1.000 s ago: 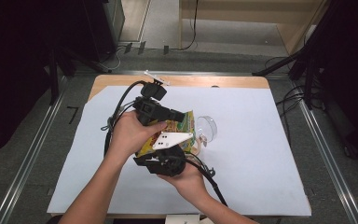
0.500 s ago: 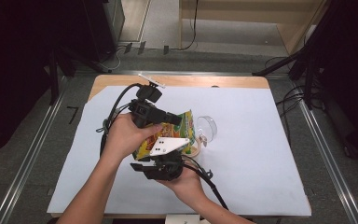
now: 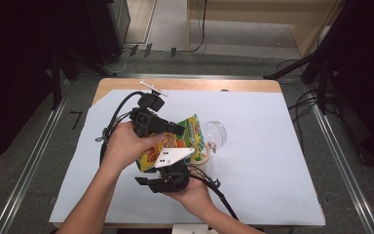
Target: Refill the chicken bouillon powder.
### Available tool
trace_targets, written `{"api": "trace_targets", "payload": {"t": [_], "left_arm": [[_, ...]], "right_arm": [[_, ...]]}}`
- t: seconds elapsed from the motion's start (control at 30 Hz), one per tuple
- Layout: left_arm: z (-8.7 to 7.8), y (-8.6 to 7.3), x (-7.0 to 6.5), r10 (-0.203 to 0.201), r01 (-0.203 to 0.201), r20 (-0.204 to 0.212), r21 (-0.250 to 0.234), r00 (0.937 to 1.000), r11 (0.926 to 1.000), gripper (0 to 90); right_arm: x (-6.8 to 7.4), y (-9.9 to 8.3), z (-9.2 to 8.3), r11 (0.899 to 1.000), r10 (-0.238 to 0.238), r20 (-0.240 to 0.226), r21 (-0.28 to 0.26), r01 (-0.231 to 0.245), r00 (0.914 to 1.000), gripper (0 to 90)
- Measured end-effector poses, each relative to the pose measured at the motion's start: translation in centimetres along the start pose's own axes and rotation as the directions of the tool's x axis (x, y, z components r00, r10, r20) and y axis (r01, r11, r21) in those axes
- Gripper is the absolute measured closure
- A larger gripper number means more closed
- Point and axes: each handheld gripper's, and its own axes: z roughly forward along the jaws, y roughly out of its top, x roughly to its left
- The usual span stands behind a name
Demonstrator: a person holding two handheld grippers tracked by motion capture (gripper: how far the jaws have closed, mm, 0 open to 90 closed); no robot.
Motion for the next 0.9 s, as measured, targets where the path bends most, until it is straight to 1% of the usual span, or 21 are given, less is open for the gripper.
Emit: {"api": "trace_targets", "payload": {"t": [0.07,0.1,0.13,0.2,0.27,0.3,0.37,0.43,0.47,0.53,0.7,0.83,0.9], "left_arm": [[-0.1,-0.2,0.1,0.005,-0.005,0.005,0.003,1.0000,1.0000,81.0],[-0.1,-0.3,0.2,0.006,-0.006,0.007,0.005,1.0000,1.0000,81.1],[-0.1,-0.3,0.2,0.005,-0.005,0.012,0.010,0.9999,0.9999,81.1],[-0.2,-0.5,0.3,0.009,-0.009,0.016,0.012,0.9998,0.9999,82.1],[-0.2,-0.6,0.2,0.031,-0.031,-0.001,0.017,0.9995,0.9994,83.4],[-0.2,-0.7,0.2,0.042,-0.042,-0.002,0.019,0.9991,0.9989,84.2],[-0.4,-0.9,0.3,0.052,-0.052,-0.001,0.025,0.9987,0.9983,85.0],[-0.5,-1.0,0.4,0.055,-0.055,0.004,0.029,0.9985,0.9980,85.3],[-0.6,-1.1,0.5,0.053,-0.053,0.005,0.032,0.9986,0.9981,85.5],[-0.7,-1.2,0.6,0.049,-0.050,0.012,0.034,0.9987,0.9982,85.9],[-1.0,-1.7,0.9,0.057,-0.057,0.013,0.048,0.9983,0.9972,86.9],[-1.2,-2.1,1.2,0.054,-0.055,0.017,0.061,0.9984,0.9966,87.6],[-1.2,-2.3,1.3,0.051,-0.052,0.020,0.063,0.9985,0.9966,87.8]], "right_arm": [[0.1,-0.1,0.1,1.000,0.009,-0.011,0.007,-0.009,0.9999,62.2],[0.0,-0.2,0.2,1.000,0.002,-0.009,0.007,-0.002,1.0000,62.0],[0.1,-0.2,0.2,1.000,0.008,-0.011,0.013,-0.008,0.9999,61.8],[0.1,-0.3,0.3,1.000,0.003,-0.012,0.015,-0.003,0.9999,60.9],[0.1,-0.4,0.4,1.000,-0.002,-0.010,0.018,0.003,1.0000,59.8],[0.2,-0.5,0.4,1.000,-0.004,-0.010,0.025,0.004,0.9999,58.7],[0.1,-0.6,0.6,0.999,-0.025,-0.004,0.034,0.025,0.9997,57.6],[0.2,-0.7,0.7,0.999,-0.029,-0.002,0.039,0.029,0.9996,56.4],[0.3,-0.7,0.8,0.999,-0.025,-0.004,0.044,0.025,0.9997,55.9],[0.2,-0.9,0.8,0.998,-0.034,0.003,0.046,0.034,0.9994,54.7],[-0.1,-1.2,0.9,0.999,-0.015,0.005,0.052,0.015,0.9999,51.8],[-0.2,-1.5,1.0,0.998,-0.010,0.003,0.065,0.009,0.9999,51.1],[-0.2,-1.6,1.2,0.997,-0.018,0.010,0.071,0.018,0.9998,50.9]]}}
